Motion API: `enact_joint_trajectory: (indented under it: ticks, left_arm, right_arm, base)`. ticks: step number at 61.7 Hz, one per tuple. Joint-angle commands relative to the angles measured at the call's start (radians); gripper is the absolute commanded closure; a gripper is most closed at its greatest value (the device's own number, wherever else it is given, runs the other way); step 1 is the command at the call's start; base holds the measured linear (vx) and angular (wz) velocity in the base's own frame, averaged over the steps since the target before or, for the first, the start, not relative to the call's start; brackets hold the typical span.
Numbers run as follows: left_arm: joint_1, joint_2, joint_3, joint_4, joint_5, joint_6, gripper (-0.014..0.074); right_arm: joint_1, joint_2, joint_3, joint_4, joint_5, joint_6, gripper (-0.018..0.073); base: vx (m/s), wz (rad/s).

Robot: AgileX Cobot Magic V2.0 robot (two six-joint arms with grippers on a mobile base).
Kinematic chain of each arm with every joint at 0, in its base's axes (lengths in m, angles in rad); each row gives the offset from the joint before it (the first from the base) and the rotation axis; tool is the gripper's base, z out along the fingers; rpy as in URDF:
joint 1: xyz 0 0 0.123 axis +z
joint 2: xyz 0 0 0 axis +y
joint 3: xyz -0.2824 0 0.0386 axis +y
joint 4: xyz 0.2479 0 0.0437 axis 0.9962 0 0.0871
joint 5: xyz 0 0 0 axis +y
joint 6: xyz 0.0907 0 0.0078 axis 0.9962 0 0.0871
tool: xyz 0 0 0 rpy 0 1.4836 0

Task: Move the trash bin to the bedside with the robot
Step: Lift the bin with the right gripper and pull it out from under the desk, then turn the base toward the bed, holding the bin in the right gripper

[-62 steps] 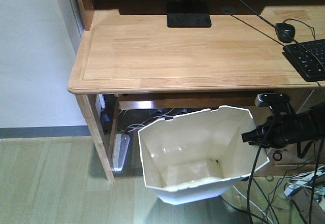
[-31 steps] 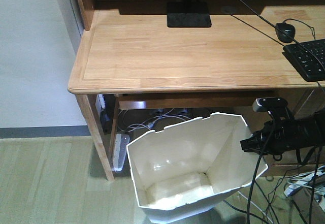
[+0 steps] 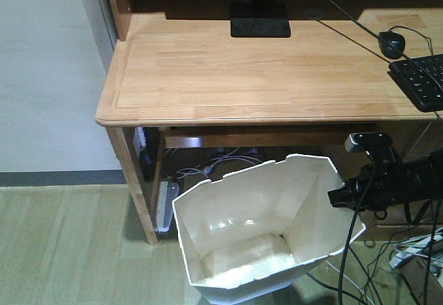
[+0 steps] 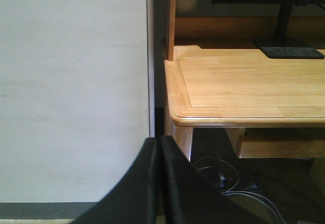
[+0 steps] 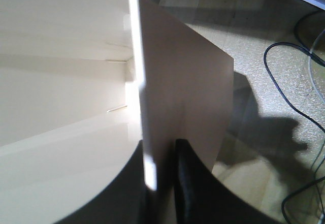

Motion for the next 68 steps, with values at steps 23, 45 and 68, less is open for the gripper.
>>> enact_joint_trajectory:
  ticks: [23,45,68]
  left_arm:
    - [-0.002,-0.01,0.029,-0.004,-0.07,-0.008,0.0602]
    - [-0.002,-0.01,0.029,-0.004,-0.07,-0.008,0.0602]
    - [-0.002,-0.01,0.029,-0.004,-0.07,-0.008,0.0602]
  right_arm:
    - [-0.004,-0.057,-0.021,0.079,0.157,0.017,0.0563]
    - [-0.004,-0.057,-0.021,0.079,0.157,0.017,0.0563]
    - [-0.004,-0.057,-0.021,0.079,0.157,0.017,0.0563]
  base:
    - [-0.07,0.23]
    - [-0.12,0.45]
    - [-0.13,0.56]
